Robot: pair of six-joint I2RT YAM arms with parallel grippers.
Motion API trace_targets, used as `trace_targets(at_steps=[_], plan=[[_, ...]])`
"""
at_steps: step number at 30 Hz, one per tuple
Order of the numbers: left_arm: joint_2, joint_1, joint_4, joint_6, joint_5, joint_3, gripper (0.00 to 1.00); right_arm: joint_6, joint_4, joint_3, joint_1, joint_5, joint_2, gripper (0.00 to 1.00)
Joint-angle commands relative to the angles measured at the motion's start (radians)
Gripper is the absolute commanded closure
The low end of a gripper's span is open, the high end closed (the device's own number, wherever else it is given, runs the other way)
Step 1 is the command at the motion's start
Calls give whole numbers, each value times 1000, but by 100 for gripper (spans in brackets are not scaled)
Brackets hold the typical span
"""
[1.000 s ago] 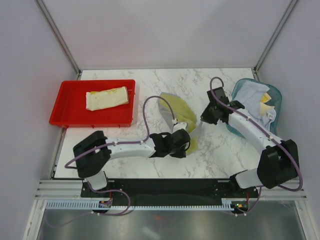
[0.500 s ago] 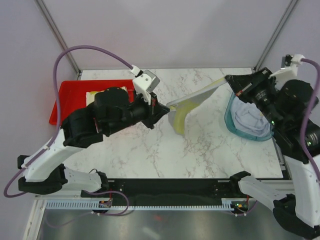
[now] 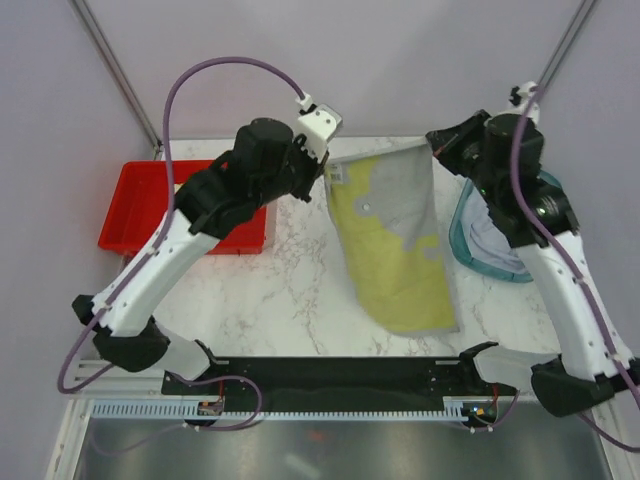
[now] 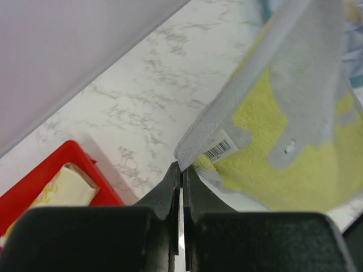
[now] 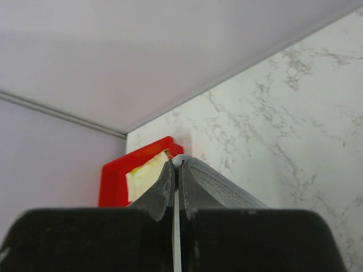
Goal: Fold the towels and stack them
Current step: Flatten out the crumpled towel, then fold the towel
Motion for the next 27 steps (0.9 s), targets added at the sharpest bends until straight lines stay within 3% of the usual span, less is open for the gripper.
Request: trace_targets(at_steps=[1, 5, 10, 14, 19, 23, 27], plan=[[125, 209, 36, 106, 164, -11, 98, -73, 111, -17, -36, 175, 150, 100], [321, 325, 137, 200, 195, 87, 98, -79, 219, 65, -89, 106, 434, 100], [620, 419, 306, 263, 247, 258, 98, -73, 344, 168, -152, -1, 654, 100], [757, 466, 436, 261, 228, 334, 98, -120, 456, 250, -172, -121, 819, 100], [775, 468, 599, 277, 208, 292, 98, -163, 501, 340, -177, -121, 903, 100], [798, 468, 623, 289, 212, 269, 98, -168, 516, 366, -191, -172, 968, 100], [757, 467, 628, 330, 220, 154, 98, -156, 518, 247, -198, -186, 936, 100]])
